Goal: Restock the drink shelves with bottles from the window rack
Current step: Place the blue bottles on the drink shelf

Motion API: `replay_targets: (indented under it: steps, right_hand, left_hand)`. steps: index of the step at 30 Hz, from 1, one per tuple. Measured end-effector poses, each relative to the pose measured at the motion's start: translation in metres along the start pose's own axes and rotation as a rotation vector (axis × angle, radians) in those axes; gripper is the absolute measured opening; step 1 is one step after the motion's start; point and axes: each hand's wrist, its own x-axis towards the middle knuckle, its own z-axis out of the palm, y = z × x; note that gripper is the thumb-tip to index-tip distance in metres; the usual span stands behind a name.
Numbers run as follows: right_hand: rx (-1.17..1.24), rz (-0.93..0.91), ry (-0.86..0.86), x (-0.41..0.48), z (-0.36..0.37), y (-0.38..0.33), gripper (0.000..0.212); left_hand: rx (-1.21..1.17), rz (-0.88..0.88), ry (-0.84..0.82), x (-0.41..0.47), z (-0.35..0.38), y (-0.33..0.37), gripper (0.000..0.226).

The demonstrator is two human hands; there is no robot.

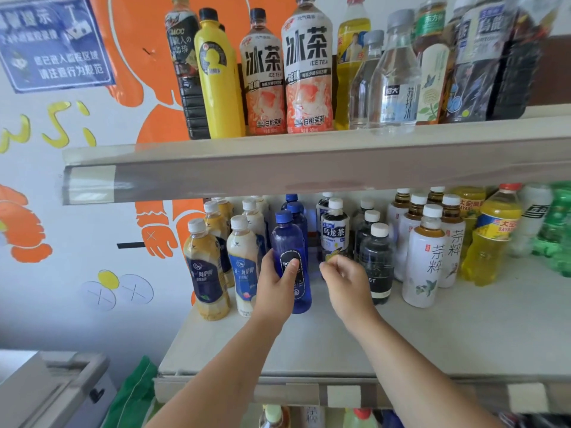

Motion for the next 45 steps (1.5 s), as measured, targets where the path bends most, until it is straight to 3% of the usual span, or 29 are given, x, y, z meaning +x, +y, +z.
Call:
replay_targets:
  steps: [6, 11, 20, 27, 33, 36, 40, 45]
  right_hand:
    - [0.082, -0.016, -0.013, -0.005, -0.031, 0.004, 0.043]
    - [0.094, 0.013, 0.001, -0.006, -0.059, 0.003, 0.039]
    - [0.092, 0.051, 0.003, -0.024, -0.072, -0.008, 0.041]
    - [0.059, 0.126, 0.016, -0.068, -0.071, -0.031, 0.040]
    - [0.002, 0.188, 0.087, -0.127, -0.082, -0.046, 0.036]
    - [0.007, 0.225, 0.132, -0.162, -0.095, -0.050, 0.035]
    - [0.012, 0.301, 0.204, -0.211, -0.122, -0.054, 0.037]
    - [-0.098, 0.390, 0.306, -0.264, -0.167, -0.058, 0.032]
  left_hand:
    - [0.010, 0.016, 0.041, 0.019, 0.009, -0.003, 0.036]
    - [0.113, 0.025, 0.011, 0.028, 0.015, -0.012, 0.033]
    - [0.196, 0.004, -0.043, 0.019, 0.012, -0.005, 0.044]
    - [0.277, -0.101, 0.004, 0.000, 0.014, 0.013, 0.049]
    - [0.212, -0.050, 0.023, -0.046, 0.011, 0.034, 0.040]
    - [0.078, -0.009, -0.075, -0.083, 0.015, 0.036, 0.050]
    - [-0.118, -0.129, -0.314, -0.137, 0.029, 0.030, 0.029]
    - [-0.233, -0.248, -0.494, -0.208, 0.050, 0.030, 0.026]
